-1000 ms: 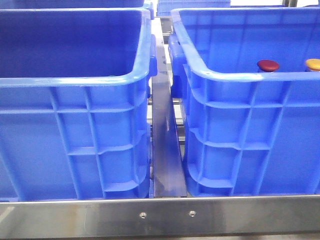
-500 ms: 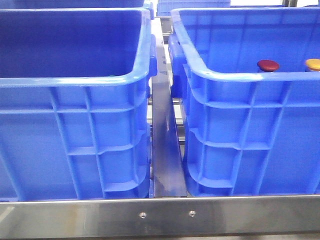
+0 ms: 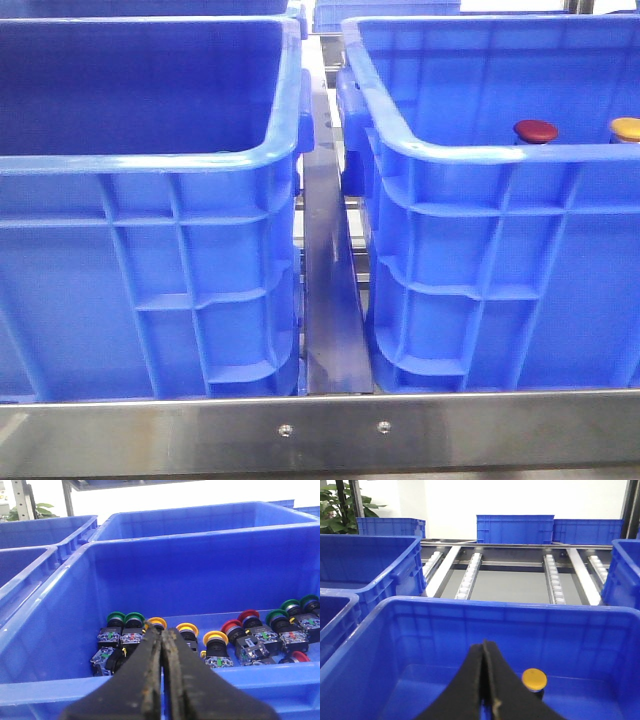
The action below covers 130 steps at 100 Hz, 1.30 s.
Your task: Pick red and yellow buttons and place in box
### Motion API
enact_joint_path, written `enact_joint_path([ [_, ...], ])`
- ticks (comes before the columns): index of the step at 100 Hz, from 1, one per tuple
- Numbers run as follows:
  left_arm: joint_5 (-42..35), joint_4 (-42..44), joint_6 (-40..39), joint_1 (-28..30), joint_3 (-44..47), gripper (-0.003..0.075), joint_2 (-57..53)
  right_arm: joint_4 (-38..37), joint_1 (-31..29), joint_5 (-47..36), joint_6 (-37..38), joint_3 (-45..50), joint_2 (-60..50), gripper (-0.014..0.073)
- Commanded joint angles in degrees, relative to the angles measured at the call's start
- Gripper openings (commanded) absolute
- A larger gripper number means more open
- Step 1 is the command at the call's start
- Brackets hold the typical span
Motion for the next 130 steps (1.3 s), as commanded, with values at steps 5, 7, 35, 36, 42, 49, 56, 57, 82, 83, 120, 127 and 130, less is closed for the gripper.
enact_joint_path([
  [5,-4.66,-0.51,-0.18,0.04,2.68,-0.0019,-1.82,-16.18,-0.26,-1.07,17.58,-1.48,-3.05,-0.0069],
  [7,-4.66,-0.51,-0.18,0.04,2.68,-0.0019,-1.82,-19.03,-0.26,-1.07,20.49,-1.48,-3.61,-0.0069],
  [35,-4.66,-0.51,-0.18,0.04,2.68,-0.0019,-1.82,-52.48,-0.08,-1.33,53.48,1.32,-11.28,-0.0069],
  [36,-4.66,-0.51,-0.18,0.04,2.68,-0.0019,-1.82,-53.11,-0.08,-1.46,54.15,1.52,-11.5,-0.0069],
  [42,-4.66,-0.51,-0.18,0.04,2.68,-0.0019,-1.82,-58.49,-0.08,-2.73,60.0,3.69,-13.48,-0.0069],
  [49,-4.66,-0.51,-0.18,0.04,2.68,-0.0019,-1.82,-63.62,-0.08,-4.6,65.69,6.34,-15.74,-0.0069],
  [56,-4.66,-0.51,-0.18,0.04,2.68,-0.0019,-1.82,-67.15,-0.08,-6.61,69.69,8.97,-17.91,-0.0069],
  [57,-4.66,-0.51,-0.18,0.04,2.68,-0.0019,-1.82,-67.4,-0.08,-6.79,69.97,9.23,-18.12,-0.0069],
  [82,-4.66,-0.51,-0.18,0.04,2.68,-0.0019,-1.82,-70.51,0.04,-8.7,72.46,16.83,-25.46,-0.0069],
  [83,-4.66,-0.51,-0.18,0.04,2.68,-0.0019,-1.82,-70.51,0.05,-8.7,72.46,17.01,-25.66,-0.0069],
  [120,-4.66,-0.51,-0.18,0.04,2.68,-0.0019,-1.82,-70.63,3.93,-10.07,72.46,23.86,-30.86,-0.0069],
  [127,-4.66,-0.51,-0.18,0.04,2.68,-0.0019,-1.82,-70.63,4.57,-10.63,72.46,24.56,-30.86,-0.0069],
  [130,-4.66,-0.51,-0.18,0.04,2.68,-0.0019,-1.82,-70.63,4.87,-10.89,72.46,24.92,-30.86,-0.0069],
])
